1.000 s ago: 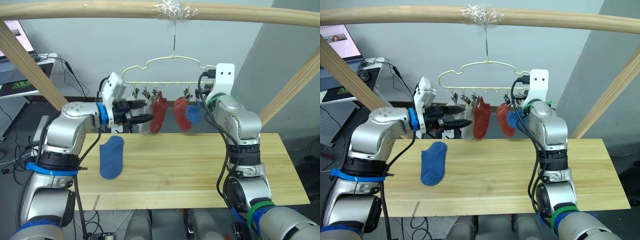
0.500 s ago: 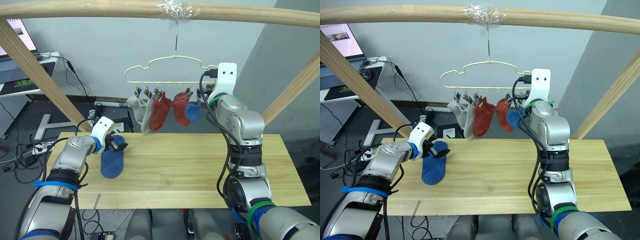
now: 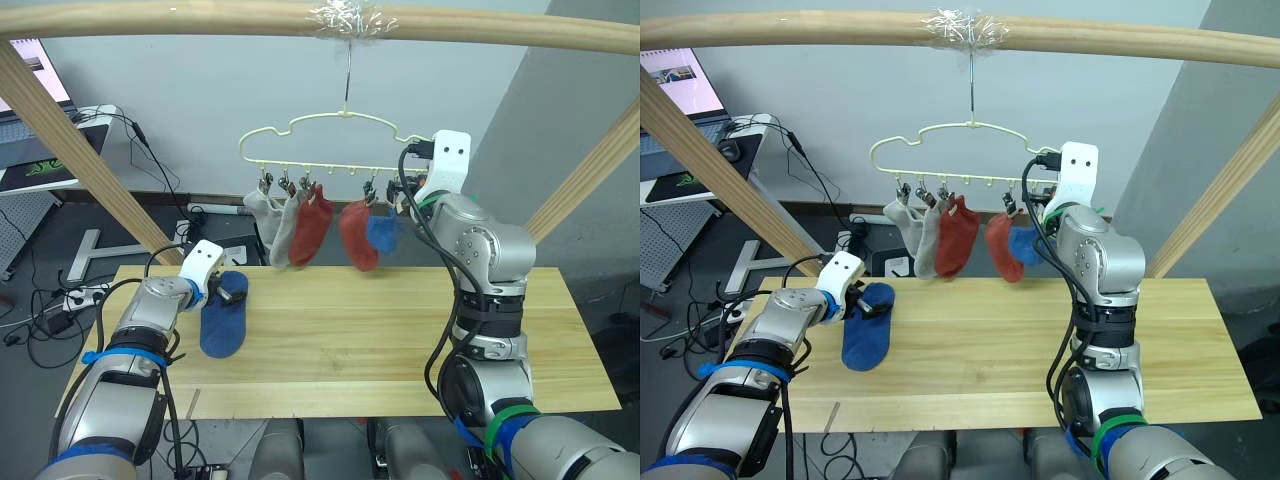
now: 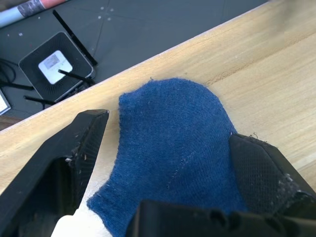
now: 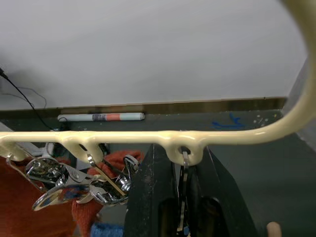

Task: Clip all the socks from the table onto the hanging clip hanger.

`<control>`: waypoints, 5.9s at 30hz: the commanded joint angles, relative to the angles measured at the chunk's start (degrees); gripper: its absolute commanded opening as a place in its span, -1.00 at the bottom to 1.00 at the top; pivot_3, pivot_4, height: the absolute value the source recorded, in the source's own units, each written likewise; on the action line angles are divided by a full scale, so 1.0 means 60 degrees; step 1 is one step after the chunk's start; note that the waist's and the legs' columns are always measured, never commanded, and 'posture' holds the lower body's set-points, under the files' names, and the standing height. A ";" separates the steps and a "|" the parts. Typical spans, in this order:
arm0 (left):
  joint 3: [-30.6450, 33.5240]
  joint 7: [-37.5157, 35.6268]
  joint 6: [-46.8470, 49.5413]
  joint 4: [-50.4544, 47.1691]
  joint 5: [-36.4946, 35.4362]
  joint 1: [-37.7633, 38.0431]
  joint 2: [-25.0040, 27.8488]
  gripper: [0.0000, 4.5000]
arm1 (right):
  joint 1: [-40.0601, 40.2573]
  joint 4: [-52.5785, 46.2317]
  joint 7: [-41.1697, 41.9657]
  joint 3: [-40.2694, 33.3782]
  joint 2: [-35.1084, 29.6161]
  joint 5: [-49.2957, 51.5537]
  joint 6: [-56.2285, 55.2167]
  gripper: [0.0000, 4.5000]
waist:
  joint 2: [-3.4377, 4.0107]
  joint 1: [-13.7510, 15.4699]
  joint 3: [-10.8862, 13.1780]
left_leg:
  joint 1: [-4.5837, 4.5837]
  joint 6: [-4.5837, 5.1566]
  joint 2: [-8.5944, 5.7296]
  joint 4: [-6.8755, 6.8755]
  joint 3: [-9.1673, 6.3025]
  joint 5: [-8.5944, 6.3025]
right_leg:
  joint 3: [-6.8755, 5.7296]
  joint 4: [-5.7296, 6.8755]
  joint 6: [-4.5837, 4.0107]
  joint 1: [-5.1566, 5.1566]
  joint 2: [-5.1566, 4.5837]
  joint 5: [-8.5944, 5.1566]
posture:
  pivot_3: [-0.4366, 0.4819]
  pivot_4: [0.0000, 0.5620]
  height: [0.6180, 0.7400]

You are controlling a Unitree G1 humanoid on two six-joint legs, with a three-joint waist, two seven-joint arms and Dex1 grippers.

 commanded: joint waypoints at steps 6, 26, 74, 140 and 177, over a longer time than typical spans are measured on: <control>0.0057 0.0003 0.0386 0.0606 0.0185 -0.0245 -0.0164 0.97 | -0.0382 -0.0547 -0.0265 -0.0493 0.0186 0.0392 0.0270 -1.00 | 0.0000 0.0000 0.0000 | 0.0001 0.0000 -0.0001 0.0000 -0.0001 0.0000 | -0.0001 0.0002 0.0000 0.0001 0.0000 0.0000 | 0.08 -0.28 1.00; -0.0215 -0.0376 0.0823 0.0693 0.0412 -0.0100 -0.0074 -0.68 | -0.0353 -0.0508 -0.0312 -0.0305 0.0028 0.0413 0.0161 -1.00 | 0.0001 -0.0034 -0.0001 | 0.0042 0.0003 0.0000 -0.0001 0.0003 0.0002 | 0.0007 0.0039 0.0000 0.0014 0.0001 0.0000 | 0.09 -0.28 1.00; 0.0058 -0.0235 0.2597 -0.3245 -0.2903 -0.2523 -0.5497 -0.68 | -0.0930 -0.0636 -0.0555 -0.0678 0.0085 0.0568 0.0636 -1.00 | 0.0005 -0.0129 0.0002 | -0.0016 0.0004 -0.0005 -0.0006 0.0009 0.0002 | 0.0009 -0.0013 -0.0001 -0.0014 0.0000 0.0001 | -0.06 -0.35 1.00; 0.0378 -0.0648 0.3492 -0.4258 -0.3312 -0.2759 -0.5203 0.48 | -0.0318 -0.1264 -0.0538 -0.0544 0.0072 0.0514 0.0923 0.40 | 0.0005 -0.0143 0.0002 | -0.0020 0.0004 -0.0006 -0.0008 0.0009 0.0003 | 0.0009 -0.0017 -0.0001 -0.0016 -0.0001 0.0001 | -0.05 -0.30 1.00; 0.2425 0.0716 0.1760 -0.9976 -0.3429 0.5141 -0.1775 0.99 | 1.3185 -0.8965 0.2629 0.1928 -0.3169 0.0756 -0.2410 0.40 | -0.0015 0.0005 -0.0132 | 0.0062 0.0027 0.0006 0.0016 0.0024 0.0022 | 0.0029 -0.0041 0.0001 0.0074 -0.0009 -0.0042 | 0.08 -0.44 1.00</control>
